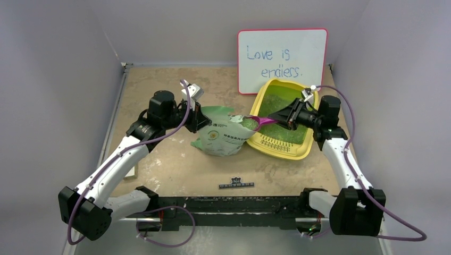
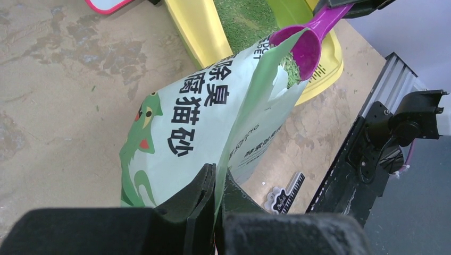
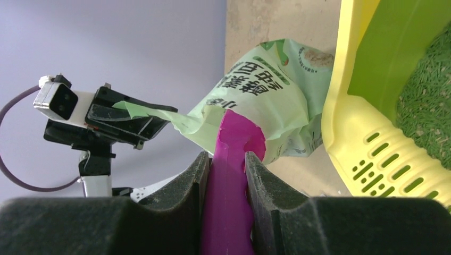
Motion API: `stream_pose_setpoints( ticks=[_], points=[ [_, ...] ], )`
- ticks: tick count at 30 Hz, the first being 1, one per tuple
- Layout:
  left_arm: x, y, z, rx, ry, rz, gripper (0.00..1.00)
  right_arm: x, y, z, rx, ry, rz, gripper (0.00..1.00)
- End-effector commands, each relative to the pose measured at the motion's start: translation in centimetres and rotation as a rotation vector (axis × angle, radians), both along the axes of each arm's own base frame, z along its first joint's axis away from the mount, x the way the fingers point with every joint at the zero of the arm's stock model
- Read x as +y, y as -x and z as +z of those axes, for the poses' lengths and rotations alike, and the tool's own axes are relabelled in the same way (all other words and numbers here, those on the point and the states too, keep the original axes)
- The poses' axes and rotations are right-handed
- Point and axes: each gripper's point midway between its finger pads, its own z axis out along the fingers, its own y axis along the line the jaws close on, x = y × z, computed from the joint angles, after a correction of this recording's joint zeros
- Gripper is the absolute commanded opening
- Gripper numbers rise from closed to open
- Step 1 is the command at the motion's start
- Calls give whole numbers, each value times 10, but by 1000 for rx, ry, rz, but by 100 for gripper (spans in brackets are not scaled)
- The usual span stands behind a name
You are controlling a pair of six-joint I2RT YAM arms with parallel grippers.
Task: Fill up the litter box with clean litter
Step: 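Scoop the cat litter from the cat litter bag.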
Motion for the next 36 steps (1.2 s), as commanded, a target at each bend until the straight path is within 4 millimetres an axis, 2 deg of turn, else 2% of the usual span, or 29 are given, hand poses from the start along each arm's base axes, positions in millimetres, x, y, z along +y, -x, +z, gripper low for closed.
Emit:
stream_pose_setpoints(
  ticks=[1,3,5,7,10,12,13,15,16,18,19,20,21,22,23,24,25,27,31,36],
  points=[
    [-5,-13,53,-151,89,4,0,8,-3,19,-85,-8,26,0],
    [-6,-14,52,-147,87,4,0,1,0,4,-16,67,24,0],
    [-5,-13,54,-148,86,3,0,-8,-8,9,-65,101,-38,0],
    [-5,-13,55,-152,88,3,0,5,-10,21,-105,54,-9,0],
    [-5,-13,53,-150,77,0,0,0,1,5,-26,161,41,0],
    [-5,-13,55,-152,73,0,0,-11,-2,7,-45,173,0,0],
    [-5,-13,56,-155,77,0,0,-8,-11,18,-83,125,-29,0],
    [-6,-13,55,-157,91,0,0,15,-9,26,-112,85,34,0],
    [-6,-14,56,-156,93,0,0,17,-7,17,-103,144,60,0],
    [-6,-14,55,-149,80,-1,0,8,1,5,-32,216,52,0],
    [-5,-13,56,-149,76,0,0,0,-2,6,-32,208,7,0],
    [-4,-12,55,-152,75,1,0,2,-7,14,-56,144,-30,0],
    [-4,-12,55,-156,81,3,0,14,-7,24,-105,75,-1,0],
    [-4,-12,55,-157,88,3,0,23,-3,26,-122,56,45,0],
    [-5,-12,55,-157,89,2,0,25,3,18,-95,82,88,0],
    [-6,-12,55,-152,88,-3,0,18,7,9,-35,114,80,0],
    [-6,-11,57,-148,86,-4,0,11,7,10,-39,116,56,0],
    [-5,-10,58,-149,89,-4,0,10,5,28,-105,-26,45,0],
    [-5,-9,60,-156,99,-4,0,3,13,12,-25,-142,47,0],
    [-6,-7,60,-149,100,-9,0,-1,17,11,-4,-242,31,0]
  ],
)
